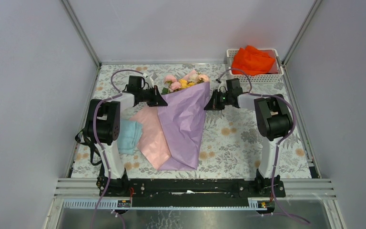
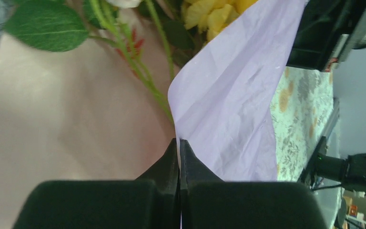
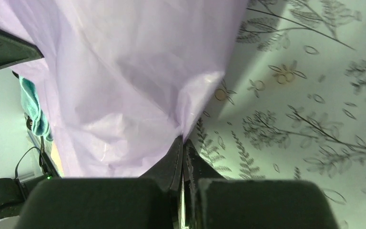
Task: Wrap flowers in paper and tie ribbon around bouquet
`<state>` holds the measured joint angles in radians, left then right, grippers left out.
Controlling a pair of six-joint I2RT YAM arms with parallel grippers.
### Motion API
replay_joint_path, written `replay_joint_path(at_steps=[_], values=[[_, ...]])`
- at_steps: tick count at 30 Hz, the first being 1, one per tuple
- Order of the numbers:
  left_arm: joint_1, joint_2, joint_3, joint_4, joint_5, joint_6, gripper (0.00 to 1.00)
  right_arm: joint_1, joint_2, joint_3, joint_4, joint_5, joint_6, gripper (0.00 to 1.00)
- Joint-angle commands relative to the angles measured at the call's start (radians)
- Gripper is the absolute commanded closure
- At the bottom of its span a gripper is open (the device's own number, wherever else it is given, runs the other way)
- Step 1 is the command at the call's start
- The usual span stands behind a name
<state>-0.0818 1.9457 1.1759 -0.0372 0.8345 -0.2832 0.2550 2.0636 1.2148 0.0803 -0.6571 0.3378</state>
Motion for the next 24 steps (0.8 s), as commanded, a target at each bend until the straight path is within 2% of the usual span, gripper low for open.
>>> replay_joint_path(at_steps=[1, 6, 10, 13, 16, 18, 22, 24], values=[[0.021, 0.0, -0.015, -0.003, -0.131, 0.041, 1.0, -0.049, -0.075, -0.029, -0.026, 0.039, -0.005, 1.0], [0.014, 0.035, -0.039, 0.008, -0.104, 0.018, 1.0, -0.054, -0.085, -0.015, -0.091, 0.105, -0.051, 0.99], [0.013, 0.044, -0.045, 0.005, -0.126, 0.024, 1.0, -0.056, -0.122, 0.037, -0.195, 0.212, -0.092, 0.74], [0.011, 0.046, -0.051, 0.006, -0.127, 0.028, 1.0, -0.047, -0.166, 0.058, -0.235, 0.274, -0.101, 0.65], [0.007, 0.055, -0.053, 0.014, -0.128, 0.027, 1.0, 0.019, -0.239, 0.038, -0.215, 0.346, -0.13, 0.65], [0.007, 0.06, -0.053, 0.017, -0.128, 0.022, 1.0, 0.086, -0.26, 0.026, -0.177, 0.319, -0.166, 0.67], [0.005, 0.067, -0.052, 0.018, -0.118, 0.02, 1.0, 0.169, -0.222, 0.025, 0.012, 0.037, -0.132, 0.76], [0.005, 0.068, -0.053, 0.017, -0.123, 0.021, 1.0, 0.183, -0.174, 0.052, 0.054, -0.012, -0.082, 0.78]])
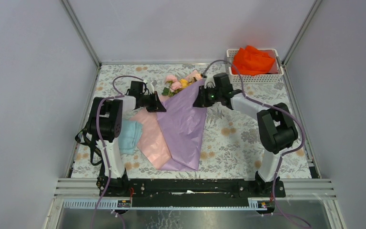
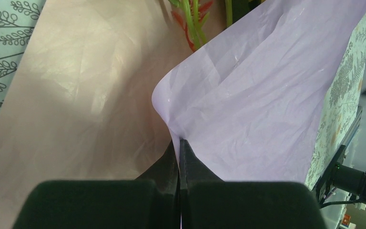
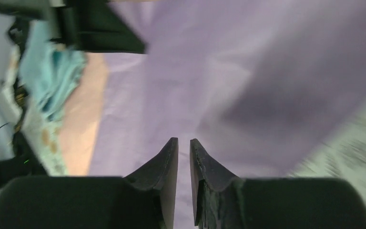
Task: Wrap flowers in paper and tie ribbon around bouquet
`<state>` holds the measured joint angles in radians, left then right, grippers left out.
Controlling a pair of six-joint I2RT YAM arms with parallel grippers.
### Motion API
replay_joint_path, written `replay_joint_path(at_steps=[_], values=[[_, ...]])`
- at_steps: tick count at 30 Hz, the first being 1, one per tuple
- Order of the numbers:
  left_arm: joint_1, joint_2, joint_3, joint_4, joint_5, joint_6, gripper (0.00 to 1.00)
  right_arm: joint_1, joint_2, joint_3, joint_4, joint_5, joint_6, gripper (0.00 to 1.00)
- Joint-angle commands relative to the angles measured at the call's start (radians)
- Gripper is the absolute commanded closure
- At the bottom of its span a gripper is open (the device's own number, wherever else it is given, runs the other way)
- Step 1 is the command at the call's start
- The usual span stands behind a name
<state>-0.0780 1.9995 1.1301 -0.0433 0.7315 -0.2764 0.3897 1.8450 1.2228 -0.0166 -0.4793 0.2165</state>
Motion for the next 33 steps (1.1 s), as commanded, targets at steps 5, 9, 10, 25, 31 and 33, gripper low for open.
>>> replay_joint_path(at_steps=[5, 9, 10, 25, 31, 33], values=[[0.0, 0.03, 0.005, 0.028, -0.036, 0.017, 1.0, 0.016, 0.145, 0.096, 0.057, -0.048, 0.033, 0.84], [-0.003, 0.058, 0.049, 0.024, -0.045, 0.015, 1.0, -0.028, 0.169, 0.146, -0.042, 0.05, 0.017, 0.85], [-0.002, 0.064, 0.056, 0.022, -0.043, 0.012, 1.0, -0.023, 0.154, 0.153, -0.063, 0.069, -0.003, 0.85], [-0.014, 0.041, 0.037, -0.019, -0.069, 0.044, 1.0, 0.368, 0.018, -0.026, -0.094, 0.001, -0.007, 0.9], [-0.014, -0.02, 0.165, -0.262, -0.187, 0.223, 0.55, 0.359, 0.145, -0.022, -0.081, 0.071, 0.086, 0.97], [-0.013, -0.044, 0.244, -0.456, -0.265, 0.344, 0.45, 0.357, 0.173, -0.017, -0.08, 0.096, 0.114, 0.97]])
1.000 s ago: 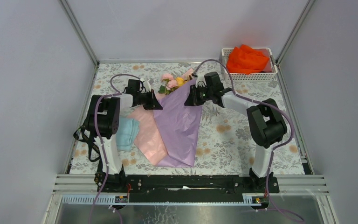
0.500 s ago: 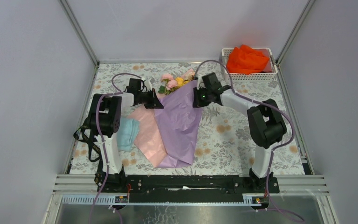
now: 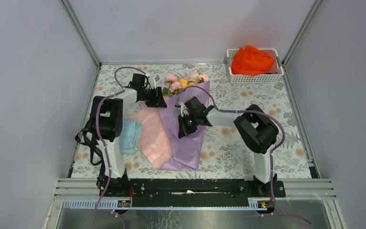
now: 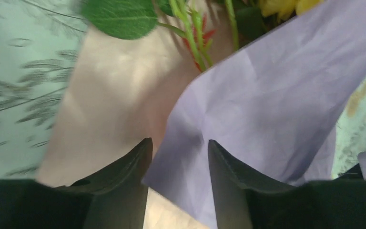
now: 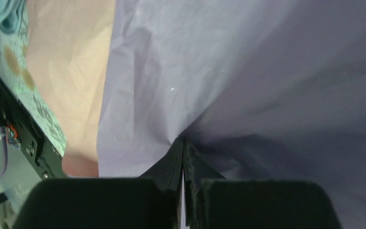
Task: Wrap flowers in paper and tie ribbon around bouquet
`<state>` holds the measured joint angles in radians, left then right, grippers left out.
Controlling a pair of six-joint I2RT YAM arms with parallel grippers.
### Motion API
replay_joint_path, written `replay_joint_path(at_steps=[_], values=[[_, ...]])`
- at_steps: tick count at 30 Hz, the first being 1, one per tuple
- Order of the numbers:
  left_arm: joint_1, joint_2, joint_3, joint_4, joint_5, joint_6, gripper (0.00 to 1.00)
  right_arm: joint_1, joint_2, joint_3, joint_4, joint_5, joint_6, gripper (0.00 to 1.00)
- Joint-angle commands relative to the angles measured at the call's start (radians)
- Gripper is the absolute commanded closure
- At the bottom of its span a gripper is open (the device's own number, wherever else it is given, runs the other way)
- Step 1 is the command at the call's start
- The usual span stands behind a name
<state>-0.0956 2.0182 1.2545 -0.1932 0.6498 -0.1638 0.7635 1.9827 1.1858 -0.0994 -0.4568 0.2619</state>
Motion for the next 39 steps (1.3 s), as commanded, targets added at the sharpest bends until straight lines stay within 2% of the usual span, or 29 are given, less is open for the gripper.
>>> replay_joint_path(at_steps=[1, 4, 6, 10, 14, 17, 23, 26, 29, 34, 37, 39], values=[[0.007, -0.078, 0.141, -0.377, -0.221, 0.286, 0.4, -0.017, 0.045, 0.019, 0.001, 0.093, 0.077, 0.98], [0.019, -0.135, 0.134, -0.487, -0.344, 0.411, 0.2, -0.031, 0.053, 0.0, 0.021, 0.139, 0.121, 0.98], [0.041, -0.16, 0.101, -0.498, -0.409, 0.45, 0.12, -0.051, 0.062, -0.009, 0.037, 0.17, 0.15, 0.98], [0.092, -0.15, 0.08, -0.508, -0.463, 0.49, 0.09, -0.105, 0.111, 0.012, 0.04, 0.232, 0.18, 0.98], [0.094, -0.119, 0.064, -0.511, -0.455, 0.546, 0.06, -0.14, 0.127, 0.022, 0.046, 0.264, 0.166, 0.98], [0.093, -0.052, 0.083, -0.512, -0.467, 0.531, 0.04, -0.143, 0.128, 0.023, 0.038, 0.266, 0.145, 0.98], [0.005, -0.005, 0.049, -0.434, -0.444, 0.541, 0.02, -0.145, 0.123, -0.01, 0.06, 0.256, 0.139, 0.98], [0.0, 0.028, 0.08, -0.468, -0.327, 0.537, 0.09, -0.145, 0.114, -0.021, 0.062, 0.254, 0.14, 0.98], [-0.007, 0.064, 0.11, -0.524, -0.205, 0.545, 0.23, -0.153, 0.098, -0.029, 0.057, 0.273, 0.132, 0.98], [-0.027, 0.074, 0.15, -0.544, -0.063, 0.536, 0.6, -0.2, 0.055, -0.046, 0.033, 0.27, 0.116, 0.98], [-0.042, 0.082, 0.187, -0.545, -0.029, 0.527, 0.82, -0.21, 0.024, -0.058, 0.015, 0.286, 0.088, 0.98], [-0.058, 0.097, 0.232, -0.543, -0.023, 0.52, 0.93, -0.217, 0.014, -0.061, 0.004, 0.295, 0.078, 0.98]])
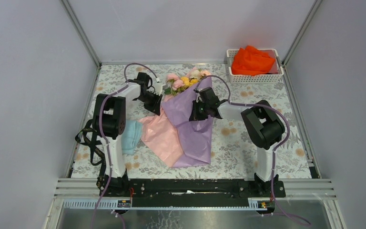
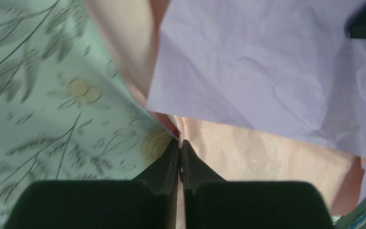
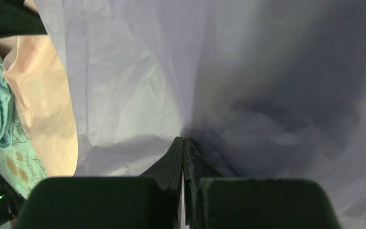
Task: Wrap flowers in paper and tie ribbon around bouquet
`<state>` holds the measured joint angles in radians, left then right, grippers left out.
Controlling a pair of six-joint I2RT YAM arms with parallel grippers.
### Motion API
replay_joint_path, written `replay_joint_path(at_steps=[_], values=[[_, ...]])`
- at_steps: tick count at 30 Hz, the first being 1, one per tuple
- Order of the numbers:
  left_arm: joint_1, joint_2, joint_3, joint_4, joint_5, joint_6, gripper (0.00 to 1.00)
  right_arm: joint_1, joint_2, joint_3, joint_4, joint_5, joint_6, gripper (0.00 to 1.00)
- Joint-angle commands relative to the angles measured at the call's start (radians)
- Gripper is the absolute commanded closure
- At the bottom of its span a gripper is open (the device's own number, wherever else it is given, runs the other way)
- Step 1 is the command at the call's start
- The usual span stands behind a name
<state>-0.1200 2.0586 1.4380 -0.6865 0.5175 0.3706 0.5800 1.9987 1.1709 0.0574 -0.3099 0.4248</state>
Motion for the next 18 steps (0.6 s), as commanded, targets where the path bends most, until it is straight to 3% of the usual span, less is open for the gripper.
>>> replay_joint_path(at_steps=[1, 5, 11, 13, 15, 16, 18], values=[[-0.042, 0.069, 0.076, -0.048, 0.107, -0.023, 0.95, -0.041, -0.005, -0.049, -0.153, 0.15, -0.086, 0.98], [-0.064, 0.145, 0.263, -0.022, 0.039, -0.078, 1.0, -0.068, 0.002, -0.034, -0.141, 0.115, -0.098, 0.98], [-0.062, 0.272, 0.552, -0.015, -0.072, -0.132, 0.97, -0.067, 0.045, 0.031, -0.088, -0.027, -0.112, 0.97], [-0.058, 0.257, 0.552, -0.016, -0.073, -0.14, 0.62, -0.068, 0.047, 0.04, -0.068, -0.027, -0.108, 0.96], [-0.036, 0.21, 0.493, -0.006, -0.074, -0.182, 0.34, -0.068, 0.057, 0.061, -0.075, -0.025, -0.109, 0.96], [-0.012, 0.178, 0.455, 0.014, -0.087, -0.242, 0.25, -0.068, 0.061, 0.067, -0.082, -0.026, -0.11, 0.96], [0.055, 0.091, 0.328, 0.075, -0.085, -0.399, 0.17, -0.067, 0.065, 0.064, -0.08, -0.029, -0.108, 0.96]])
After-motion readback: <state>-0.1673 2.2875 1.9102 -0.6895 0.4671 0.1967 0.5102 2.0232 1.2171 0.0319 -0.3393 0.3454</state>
